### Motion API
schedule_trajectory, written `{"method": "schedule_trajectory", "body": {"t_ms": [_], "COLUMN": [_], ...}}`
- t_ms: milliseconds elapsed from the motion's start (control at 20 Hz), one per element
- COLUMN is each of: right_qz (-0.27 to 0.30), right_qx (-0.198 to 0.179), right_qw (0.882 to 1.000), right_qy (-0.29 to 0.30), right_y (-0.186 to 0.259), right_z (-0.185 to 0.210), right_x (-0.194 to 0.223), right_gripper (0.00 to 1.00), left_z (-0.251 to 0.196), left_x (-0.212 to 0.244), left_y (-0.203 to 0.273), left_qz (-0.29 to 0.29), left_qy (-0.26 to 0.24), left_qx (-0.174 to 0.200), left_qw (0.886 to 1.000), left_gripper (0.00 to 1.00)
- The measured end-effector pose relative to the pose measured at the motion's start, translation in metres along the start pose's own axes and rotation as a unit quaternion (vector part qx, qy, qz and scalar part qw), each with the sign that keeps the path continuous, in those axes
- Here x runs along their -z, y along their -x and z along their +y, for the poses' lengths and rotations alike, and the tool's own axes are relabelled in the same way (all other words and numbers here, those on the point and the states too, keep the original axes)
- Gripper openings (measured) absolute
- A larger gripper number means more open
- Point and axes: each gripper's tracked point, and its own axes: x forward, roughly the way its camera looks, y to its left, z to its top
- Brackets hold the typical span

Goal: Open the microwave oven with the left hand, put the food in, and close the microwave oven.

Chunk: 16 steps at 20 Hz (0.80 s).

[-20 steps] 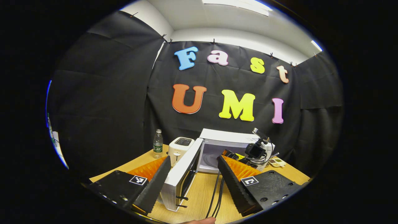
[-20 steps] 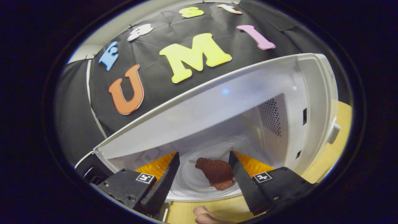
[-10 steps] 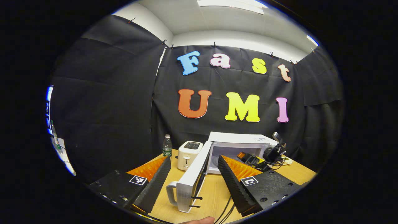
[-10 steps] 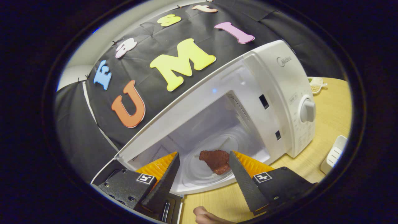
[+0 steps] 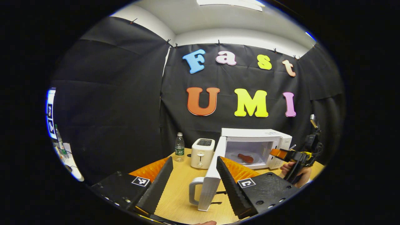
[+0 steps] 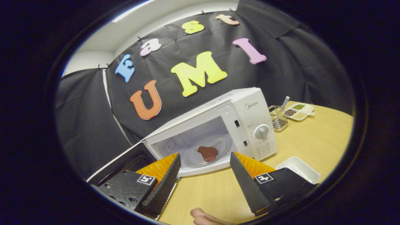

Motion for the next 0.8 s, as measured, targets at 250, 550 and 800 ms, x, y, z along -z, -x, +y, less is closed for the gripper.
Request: {"method": "schedule_trajectory", "body": {"t_ms": [250,550,800], "right_qz": [0.010,-0.047,-0.088], "right_qx": [-0.016,-0.018,-0.001], "right_qw": [0.999,0.990,0.986], "right_qy": [0.043,0.132,0.145], "right_y": [0.089,0.202,0.274], "right_z": [-0.018,-0.045,-0.069], "right_x": [-0.029,-0.113,-0.162], "right_gripper": [1.00,0.89,0.89], "left_z": [-0.019,-0.004,0.019], "left_x": [-0.002,0.003,0.014], "left_y": [0.018,0.023,0.017], "left_qz": [0.003,-0.001,0.010], "left_qy": [-0.025,-0.012,0.000], "left_qx": [0.032,0.011,-0.007], "left_qw": [0.999,1.000,1.000], "left_gripper": [0.38,0.01,0.02]}}
